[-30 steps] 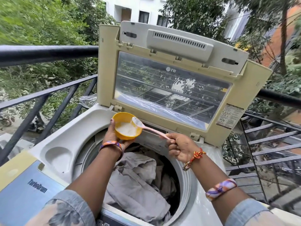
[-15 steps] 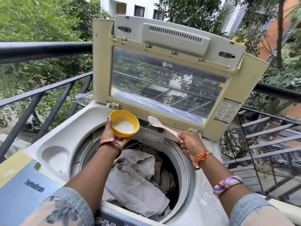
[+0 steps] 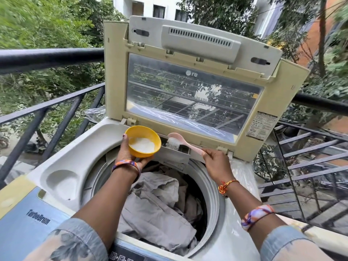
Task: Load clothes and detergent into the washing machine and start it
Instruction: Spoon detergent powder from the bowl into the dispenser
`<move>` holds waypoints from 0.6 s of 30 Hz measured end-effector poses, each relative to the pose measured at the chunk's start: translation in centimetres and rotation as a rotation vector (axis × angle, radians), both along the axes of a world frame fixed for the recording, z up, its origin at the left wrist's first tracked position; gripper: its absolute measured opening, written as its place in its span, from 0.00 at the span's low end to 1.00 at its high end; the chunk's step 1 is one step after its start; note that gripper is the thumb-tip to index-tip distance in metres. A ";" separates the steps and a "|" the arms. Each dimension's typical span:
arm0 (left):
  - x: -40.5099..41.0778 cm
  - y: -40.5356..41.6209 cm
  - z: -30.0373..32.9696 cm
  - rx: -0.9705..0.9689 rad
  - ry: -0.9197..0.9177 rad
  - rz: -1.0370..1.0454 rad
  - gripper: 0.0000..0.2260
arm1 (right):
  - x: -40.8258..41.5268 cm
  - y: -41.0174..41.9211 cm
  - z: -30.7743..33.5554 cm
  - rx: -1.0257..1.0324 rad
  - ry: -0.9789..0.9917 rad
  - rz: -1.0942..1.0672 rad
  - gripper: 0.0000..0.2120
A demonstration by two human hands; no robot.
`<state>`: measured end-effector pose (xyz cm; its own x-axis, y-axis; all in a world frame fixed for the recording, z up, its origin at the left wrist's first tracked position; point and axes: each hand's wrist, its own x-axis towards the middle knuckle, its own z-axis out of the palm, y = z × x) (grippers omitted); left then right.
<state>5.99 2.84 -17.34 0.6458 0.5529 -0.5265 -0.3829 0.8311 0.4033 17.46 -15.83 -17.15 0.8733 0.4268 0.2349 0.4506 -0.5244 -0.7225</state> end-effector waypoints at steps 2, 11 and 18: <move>0.0 0.0 0.0 -0.002 -0.002 0.003 0.30 | -0.1 0.0 0.1 -0.012 -0.027 0.002 0.11; 0.0 0.1 0.0 -0.005 0.000 0.002 0.30 | -0.4 0.0 0.6 0.095 -0.030 -0.010 0.13; 0.0 0.0 0.3 0.057 -0.040 -0.046 0.17 | -2.2 1.0 2.1 0.252 -0.109 0.076 0.10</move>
<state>5.96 2.86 -17.01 0.6912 0.5504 -0.4683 -0.3616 0.8245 0.4353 15.26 -14.81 -15.02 0.8046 0.4064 0.4330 0.5642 -0.2958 -0.7708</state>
